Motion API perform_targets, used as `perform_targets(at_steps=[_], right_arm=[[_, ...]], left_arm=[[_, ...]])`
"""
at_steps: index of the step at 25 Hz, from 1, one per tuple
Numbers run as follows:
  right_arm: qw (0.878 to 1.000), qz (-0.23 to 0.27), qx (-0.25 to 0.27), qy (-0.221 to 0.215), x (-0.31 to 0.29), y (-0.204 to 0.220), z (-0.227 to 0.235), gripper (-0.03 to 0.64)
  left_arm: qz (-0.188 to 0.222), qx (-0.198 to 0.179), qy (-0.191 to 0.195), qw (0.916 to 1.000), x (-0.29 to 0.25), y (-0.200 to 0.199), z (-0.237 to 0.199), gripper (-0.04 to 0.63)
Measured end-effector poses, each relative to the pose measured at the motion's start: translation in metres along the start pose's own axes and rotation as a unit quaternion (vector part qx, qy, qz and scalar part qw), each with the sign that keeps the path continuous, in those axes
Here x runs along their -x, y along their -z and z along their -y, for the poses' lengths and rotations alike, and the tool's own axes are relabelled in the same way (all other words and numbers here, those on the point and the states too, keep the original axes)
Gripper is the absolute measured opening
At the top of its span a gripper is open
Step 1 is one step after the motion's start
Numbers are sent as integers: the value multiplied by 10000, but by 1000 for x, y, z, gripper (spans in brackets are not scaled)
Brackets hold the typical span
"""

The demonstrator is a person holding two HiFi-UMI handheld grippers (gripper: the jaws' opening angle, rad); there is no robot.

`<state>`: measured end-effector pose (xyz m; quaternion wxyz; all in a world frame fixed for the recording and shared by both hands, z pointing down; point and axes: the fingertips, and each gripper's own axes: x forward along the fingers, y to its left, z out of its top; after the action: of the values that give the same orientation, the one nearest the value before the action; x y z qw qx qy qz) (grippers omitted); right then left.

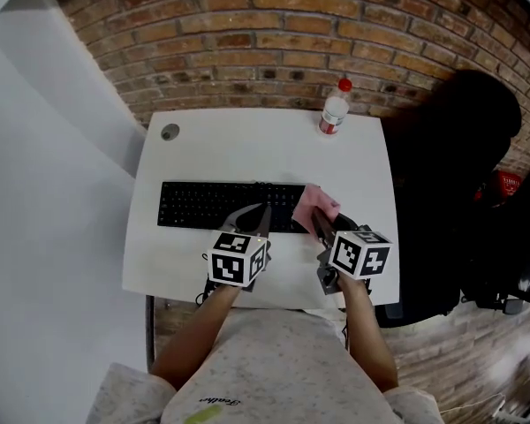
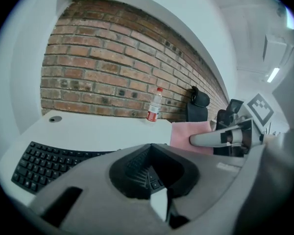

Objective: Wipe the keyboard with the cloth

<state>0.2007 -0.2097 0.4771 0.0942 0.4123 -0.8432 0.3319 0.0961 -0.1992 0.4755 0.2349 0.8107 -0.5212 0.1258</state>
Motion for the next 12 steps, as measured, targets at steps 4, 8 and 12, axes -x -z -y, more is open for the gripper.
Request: perform_targets(at_steps=[4, 8, 12], right_arm=[[9987, 117, 487, -80, -11, -18, -30, 20], [9953, 234, 933, -113, -20, -32, -57, 20], [9918, 371, 1214, -150, -30, -41, -83, 20]], left_arm=[[153, 66, -152, 9997, 20, -13, -24, -5], [243, 137, -334, 9991, 43, -21, -51, -6], [342, 184, -487, 9981, 65, -31, -79, -5]])
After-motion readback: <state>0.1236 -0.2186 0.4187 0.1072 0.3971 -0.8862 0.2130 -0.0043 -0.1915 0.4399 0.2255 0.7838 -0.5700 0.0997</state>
